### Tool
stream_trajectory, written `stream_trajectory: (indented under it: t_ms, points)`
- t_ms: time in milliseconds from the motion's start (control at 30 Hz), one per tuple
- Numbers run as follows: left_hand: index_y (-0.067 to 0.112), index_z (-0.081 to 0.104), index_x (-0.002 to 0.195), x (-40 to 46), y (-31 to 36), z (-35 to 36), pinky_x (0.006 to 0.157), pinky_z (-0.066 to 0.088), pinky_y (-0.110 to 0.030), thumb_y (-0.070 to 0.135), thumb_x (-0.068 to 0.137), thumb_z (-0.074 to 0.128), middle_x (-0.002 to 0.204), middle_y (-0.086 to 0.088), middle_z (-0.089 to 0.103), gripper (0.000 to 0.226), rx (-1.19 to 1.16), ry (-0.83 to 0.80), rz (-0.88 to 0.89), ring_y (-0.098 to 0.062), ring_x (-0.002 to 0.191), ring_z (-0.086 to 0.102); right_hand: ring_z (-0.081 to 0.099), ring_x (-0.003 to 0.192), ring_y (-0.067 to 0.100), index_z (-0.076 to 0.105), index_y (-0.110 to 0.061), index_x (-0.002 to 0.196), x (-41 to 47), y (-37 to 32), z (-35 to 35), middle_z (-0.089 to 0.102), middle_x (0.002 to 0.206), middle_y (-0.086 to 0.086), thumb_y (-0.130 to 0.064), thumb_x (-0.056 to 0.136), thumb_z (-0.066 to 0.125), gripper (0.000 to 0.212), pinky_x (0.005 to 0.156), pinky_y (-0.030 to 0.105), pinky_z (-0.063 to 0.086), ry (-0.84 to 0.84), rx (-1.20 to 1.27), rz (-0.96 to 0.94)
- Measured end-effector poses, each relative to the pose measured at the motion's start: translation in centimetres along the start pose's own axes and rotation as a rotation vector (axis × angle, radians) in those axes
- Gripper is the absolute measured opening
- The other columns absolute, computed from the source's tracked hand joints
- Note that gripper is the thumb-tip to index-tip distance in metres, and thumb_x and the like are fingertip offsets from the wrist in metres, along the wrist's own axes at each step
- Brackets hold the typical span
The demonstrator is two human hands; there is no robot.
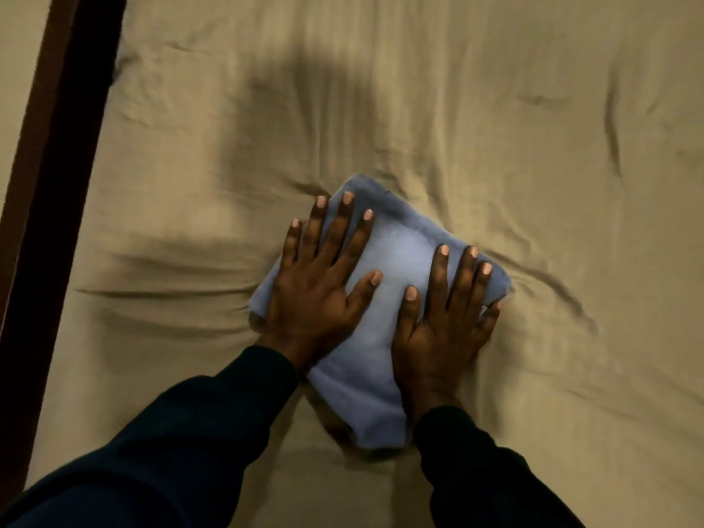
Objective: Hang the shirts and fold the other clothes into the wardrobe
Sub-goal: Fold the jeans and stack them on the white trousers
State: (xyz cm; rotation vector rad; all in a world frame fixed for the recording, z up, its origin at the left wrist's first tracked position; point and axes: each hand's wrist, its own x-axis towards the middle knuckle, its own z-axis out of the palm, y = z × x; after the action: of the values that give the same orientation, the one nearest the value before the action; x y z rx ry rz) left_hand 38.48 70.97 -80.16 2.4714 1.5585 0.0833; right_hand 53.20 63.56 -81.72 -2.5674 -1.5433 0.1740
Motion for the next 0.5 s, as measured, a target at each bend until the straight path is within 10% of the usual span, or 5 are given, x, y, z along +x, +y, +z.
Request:
stream_trajectory:
  t_ms: [267,400,500]
  points:
    - [0.018,0.009,0.161,0.2,0.3,-0.1,0.125,0.006,-0.049,0.049,0.104,0.029,0.168,-0.007,-0.001,0.068,0.003,0.001,-0.006,-0.024,0.155,-0.005,0.003,0.154,0.02,0.017,-0.028,0.159,0.2,-0.1,-0.5,0.008,0.167,0.005,-0.049,0.103,0.027,0.06,0.12,0.055,0.013,-0.002,0.038,0.001]
    - [0.016,0.005,0.161,-0.9,1.9,-1.6,0.125,-0.001,-0.044,0.038,0.108,0.028,0.168,-0.006,-0.007,0.061,-0.105,0.017,-0.079,-0.022,0.155,-0.01,0.021,0.149,0.02,0.034,-0.015,0.152,-0.9,0.5,-4.0,0.026,0.16,0.01,-0.036,0.1,0.052,0.059,0.122,0.039,0.02,0.087,0.455,0.053]
    - [0.011,0.03,0.154,-3.7,4.2,-2.8,0.117,0.025,-0.047,0.031,0.104,0.029,0.161,-0.014,0.028,0.054,-0.217,0.048,-0.279,-0.035,0.146,0.031,0.052,0.114,0.024,0.054,-0.006,0.119,-2.5,2.2,-4.8,0.057,0.121,0.015,-0.047,0.075,0.074,0.063,0.097,0.042,0.046,0.053,0.729,0.451]
